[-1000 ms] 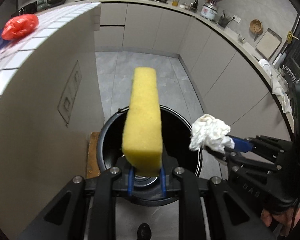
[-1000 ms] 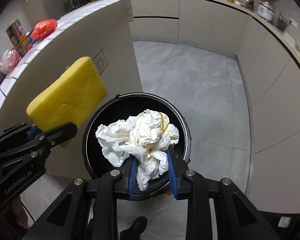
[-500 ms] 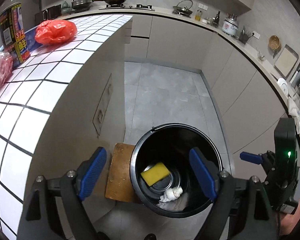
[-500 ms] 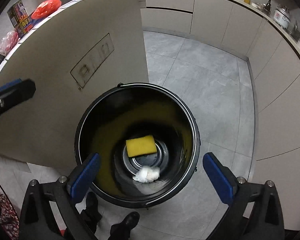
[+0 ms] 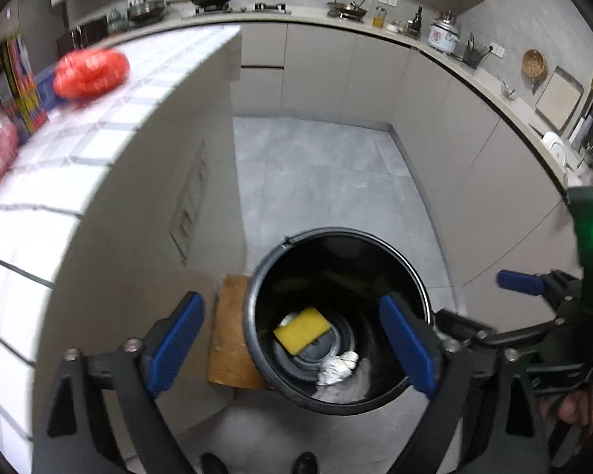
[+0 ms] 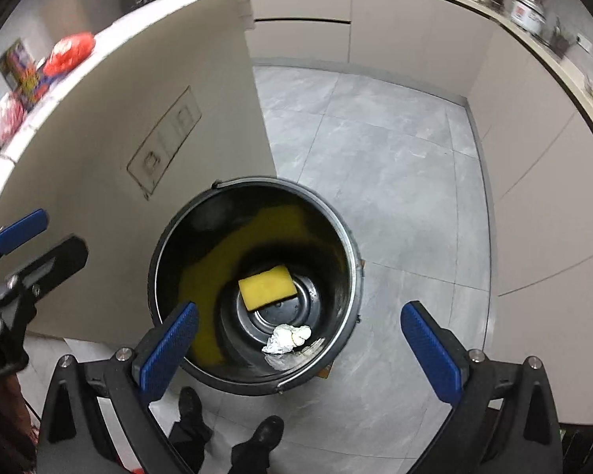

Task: Collect trash
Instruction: 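Move both open tools back from the bin toward the table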

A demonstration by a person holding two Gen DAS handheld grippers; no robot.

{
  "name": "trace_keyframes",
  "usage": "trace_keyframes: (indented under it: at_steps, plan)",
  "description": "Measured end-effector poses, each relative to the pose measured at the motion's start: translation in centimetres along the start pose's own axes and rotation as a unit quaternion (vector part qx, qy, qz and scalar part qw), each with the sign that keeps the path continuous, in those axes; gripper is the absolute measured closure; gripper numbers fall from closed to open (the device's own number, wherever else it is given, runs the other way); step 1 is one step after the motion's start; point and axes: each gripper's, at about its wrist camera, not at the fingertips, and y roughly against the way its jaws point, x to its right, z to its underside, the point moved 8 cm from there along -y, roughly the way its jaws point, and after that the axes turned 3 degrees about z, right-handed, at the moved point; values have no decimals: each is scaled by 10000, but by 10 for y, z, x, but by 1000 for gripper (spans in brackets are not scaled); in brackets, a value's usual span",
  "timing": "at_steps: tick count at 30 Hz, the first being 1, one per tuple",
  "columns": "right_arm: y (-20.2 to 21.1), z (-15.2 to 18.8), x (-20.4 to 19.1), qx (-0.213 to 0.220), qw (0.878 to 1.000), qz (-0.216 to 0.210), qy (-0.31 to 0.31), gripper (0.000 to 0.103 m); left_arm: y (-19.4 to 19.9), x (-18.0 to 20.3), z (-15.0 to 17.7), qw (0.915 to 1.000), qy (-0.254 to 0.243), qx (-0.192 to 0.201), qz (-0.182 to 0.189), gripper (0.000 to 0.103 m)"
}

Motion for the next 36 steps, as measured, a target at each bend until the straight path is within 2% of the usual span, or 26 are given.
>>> trace_keyframes:
  at_steps: [9,12,15,18,24,28,36]
  plan:
    - [44,-17,11,351,9988,-35,-333,0,37,-5,-21,9994,-26,297,-147,0]
    - [60,-22,11,628,9974,-42,-361,0,52,-12,-24,9991,75,411,-110,0]
    - [74,-30,3,857,9959,-32,-285,0,65,-26,-25,9979,91,523,-361,0]
    - [92,-41,-8,1120,9928,-277,-331,0,78,-46,-23,9962,149,573,-631,0]
    - [93,-57,-51,1015,9916,-769,-227,0,109,-105,-18,9909,518,795,-954,0]
    - [95,-64,-85,1008,9933,-554,80,0,125,-149,-13,9867,850,927,-1030,0]
    - [117,-84,-158,1340,9881,-649,393,0,151,-228,-7,9778,1219,1138,-1270,0]
